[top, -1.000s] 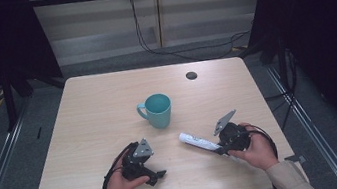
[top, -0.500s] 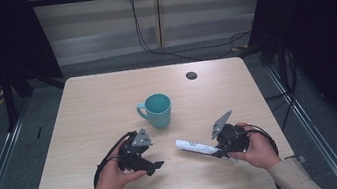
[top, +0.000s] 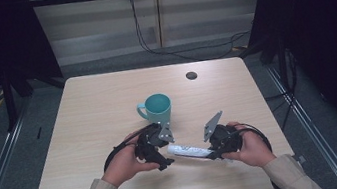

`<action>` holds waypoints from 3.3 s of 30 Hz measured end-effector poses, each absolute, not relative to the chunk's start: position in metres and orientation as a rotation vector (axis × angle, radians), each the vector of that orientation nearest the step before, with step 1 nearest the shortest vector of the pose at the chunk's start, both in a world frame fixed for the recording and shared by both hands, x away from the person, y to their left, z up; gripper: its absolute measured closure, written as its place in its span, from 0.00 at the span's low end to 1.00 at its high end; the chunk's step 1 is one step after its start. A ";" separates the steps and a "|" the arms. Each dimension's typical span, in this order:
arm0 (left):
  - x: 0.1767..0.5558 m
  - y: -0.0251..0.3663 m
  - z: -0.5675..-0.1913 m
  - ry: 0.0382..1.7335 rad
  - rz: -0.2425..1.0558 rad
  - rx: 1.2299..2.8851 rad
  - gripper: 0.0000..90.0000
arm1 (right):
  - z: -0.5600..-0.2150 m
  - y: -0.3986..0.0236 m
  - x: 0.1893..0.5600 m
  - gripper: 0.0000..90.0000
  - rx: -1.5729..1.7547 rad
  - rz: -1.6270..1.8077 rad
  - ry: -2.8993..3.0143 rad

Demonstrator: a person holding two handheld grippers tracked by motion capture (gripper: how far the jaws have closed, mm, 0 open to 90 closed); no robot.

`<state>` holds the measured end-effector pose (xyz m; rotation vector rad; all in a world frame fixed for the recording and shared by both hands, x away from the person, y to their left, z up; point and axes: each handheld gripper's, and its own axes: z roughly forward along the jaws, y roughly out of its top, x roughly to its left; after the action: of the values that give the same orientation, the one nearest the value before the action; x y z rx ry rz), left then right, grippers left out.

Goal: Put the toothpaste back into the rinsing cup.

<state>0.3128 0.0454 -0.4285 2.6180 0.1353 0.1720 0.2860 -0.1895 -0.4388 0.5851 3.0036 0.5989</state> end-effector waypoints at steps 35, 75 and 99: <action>0.299 0.033 -0.450 0.020 0.080 2.673 0.76 | -0.428 -0.169 0.290 0.54 0.472 0.787 2.987; 0.323 0.083 -0.447 0.451 -0.056 2.307 0.77 | -0.451 -0.203 0.303 0.50 0.971 1.449 2.684; 0.305 0.043 -0.463 0.415 -0.150 2.249 0.68 | -0.418 -0.183 0.308 0.82 0.949 1.869 2.431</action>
<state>0.3046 0.0426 -0.4626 2.2494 0.4146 -0.1505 0.3076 -0.1829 -0.4177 0.9492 2.4307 1.8687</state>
